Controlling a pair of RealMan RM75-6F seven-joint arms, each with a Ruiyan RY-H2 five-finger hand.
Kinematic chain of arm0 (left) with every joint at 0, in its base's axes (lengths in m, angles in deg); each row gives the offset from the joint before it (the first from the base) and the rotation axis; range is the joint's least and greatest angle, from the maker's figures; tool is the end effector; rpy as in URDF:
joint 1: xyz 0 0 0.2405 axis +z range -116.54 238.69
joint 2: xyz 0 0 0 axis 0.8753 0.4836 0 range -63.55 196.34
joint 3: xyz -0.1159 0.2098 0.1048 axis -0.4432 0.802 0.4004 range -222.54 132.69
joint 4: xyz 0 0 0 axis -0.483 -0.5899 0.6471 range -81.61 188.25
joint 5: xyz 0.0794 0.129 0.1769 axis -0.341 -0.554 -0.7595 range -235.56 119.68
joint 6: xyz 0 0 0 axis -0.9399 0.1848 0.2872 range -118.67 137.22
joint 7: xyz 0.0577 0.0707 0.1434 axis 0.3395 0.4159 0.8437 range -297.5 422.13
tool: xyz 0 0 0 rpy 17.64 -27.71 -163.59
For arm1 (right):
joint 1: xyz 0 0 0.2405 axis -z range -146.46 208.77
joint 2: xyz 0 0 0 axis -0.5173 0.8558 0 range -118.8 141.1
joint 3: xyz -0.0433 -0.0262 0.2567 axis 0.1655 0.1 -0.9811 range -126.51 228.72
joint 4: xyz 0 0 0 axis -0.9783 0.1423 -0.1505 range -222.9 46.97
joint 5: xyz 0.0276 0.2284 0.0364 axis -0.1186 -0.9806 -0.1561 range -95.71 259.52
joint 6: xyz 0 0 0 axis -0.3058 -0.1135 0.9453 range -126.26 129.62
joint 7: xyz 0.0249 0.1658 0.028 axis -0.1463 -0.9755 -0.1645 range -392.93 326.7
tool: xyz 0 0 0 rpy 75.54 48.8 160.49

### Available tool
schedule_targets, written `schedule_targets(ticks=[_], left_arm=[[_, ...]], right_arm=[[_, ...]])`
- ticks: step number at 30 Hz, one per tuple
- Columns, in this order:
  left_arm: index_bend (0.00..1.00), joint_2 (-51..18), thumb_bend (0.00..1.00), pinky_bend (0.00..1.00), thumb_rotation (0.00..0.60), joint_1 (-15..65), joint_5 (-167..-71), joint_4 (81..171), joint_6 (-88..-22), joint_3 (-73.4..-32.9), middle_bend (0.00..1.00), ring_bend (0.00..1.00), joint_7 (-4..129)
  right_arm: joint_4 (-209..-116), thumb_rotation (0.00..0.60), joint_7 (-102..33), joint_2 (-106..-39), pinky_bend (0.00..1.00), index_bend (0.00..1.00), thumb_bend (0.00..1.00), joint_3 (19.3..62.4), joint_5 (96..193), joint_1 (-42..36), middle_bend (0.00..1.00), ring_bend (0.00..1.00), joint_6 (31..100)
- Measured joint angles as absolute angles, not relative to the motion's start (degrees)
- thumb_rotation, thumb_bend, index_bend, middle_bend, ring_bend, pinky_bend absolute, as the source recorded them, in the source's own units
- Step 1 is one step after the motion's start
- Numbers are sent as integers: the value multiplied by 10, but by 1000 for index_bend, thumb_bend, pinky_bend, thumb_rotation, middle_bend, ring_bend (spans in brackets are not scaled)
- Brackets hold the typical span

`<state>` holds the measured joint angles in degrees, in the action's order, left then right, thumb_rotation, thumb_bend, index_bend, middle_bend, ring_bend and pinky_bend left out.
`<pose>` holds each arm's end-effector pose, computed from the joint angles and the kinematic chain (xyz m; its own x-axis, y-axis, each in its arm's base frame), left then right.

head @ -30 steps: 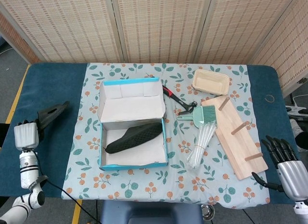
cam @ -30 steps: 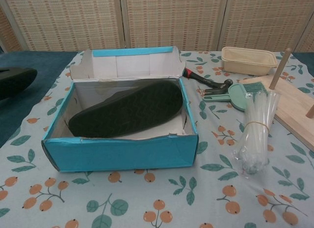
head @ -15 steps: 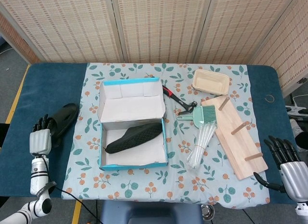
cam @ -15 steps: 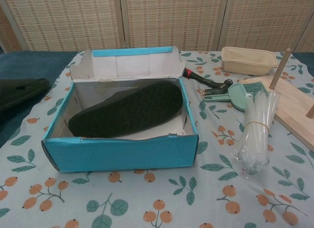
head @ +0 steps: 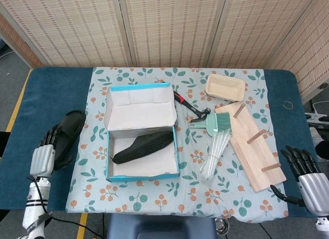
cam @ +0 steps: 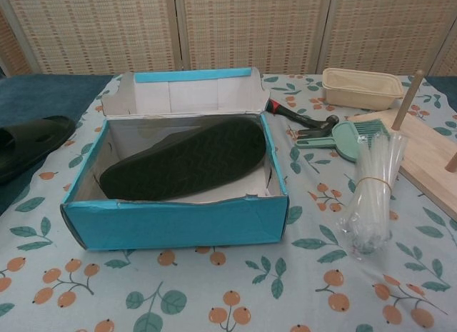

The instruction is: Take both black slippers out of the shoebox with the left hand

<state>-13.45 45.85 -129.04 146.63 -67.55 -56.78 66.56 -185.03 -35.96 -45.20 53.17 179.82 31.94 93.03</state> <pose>-0.2696 0.2906 0.0608 0.1223 0.0027 0.9925 0.9915 0.0453 -0.1222 -0.3048 -0.1560 0.1653 0.3998 -0.0245 0.9163 -0.9111 -0.1198 0.3943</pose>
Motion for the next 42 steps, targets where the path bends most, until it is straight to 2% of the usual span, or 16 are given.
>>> schedule_targets(ticks=[5,9,11,15,20,27,30,32,36,39,41,42], left_arm=[[0,-87,308,258,600,446,-1319,1593,-634,-564,12,19,583],[0,-85,309,255,600,415,-1302,1626,-592,-567,21,23,611],[0,-94,307,213,600,395,-1281,1634,-575,-570,22,22,649],[0,-131,305,170,600,353,-1224,1635,-553,-575,26,16,735],[0,-192,304,192,600,300,-1130,1609,-531,-583,29,14,812],[5,-242,305,232,600,256,-1076,1559,-521,-586,50,52,853],[94,-251,302,327,600,245,-1057,1541,-521,-585,155,147,870],[193,-255,299,393,600,239,-1041,1535,-520,-583,272,234,882],[352,-255,331,454,600,227,-1009,1534,-510,-582,440,344,890],[473,-255,431,507,600,221,-1001,1534,-510,-581,547,415,891],[600,-257,566,545,600,221,-1002,1533,-518,-581,602,455,891],[627,-258,591,553,600,221,-1004,1533,-524,-581,612,463,891]], right_arm=[[-1853,346,-360,-449,0,0,201,536,1805,318,0,0,927],[-1854,345,-368,-445,0,0,201,538,1807,318,0,0,928],[-1854,345,-373,-443,0,0,201,539,1810,319,0,0,930],[-1852,345,-387,-436,0,0,201,544,1819,321,0,0,938],[-1848,345,-401,-431,0,0,201,545,1820,325,0,0,946],[-1844,346,-408,-428,0,0,201,544,1816,326,0,0,947],[-1843,345,-409,-428,0,0,201,543,1814,326,0,0,947],[-1843,344,-408,-428,0,0,201,543,1813,326,0,0,947],[-1843,346,-406,-430,0,0,201,540,1809,325,0,0,944],[-1843,345,-404,-430,0,0,202,540,1808,324,0,0,942],[-1843,345,-403,-431,0,0,202,540,1807,324,0,0,942],[-1843,345,-403,-431,0,0,202,540,1807,324,0,0,940]])
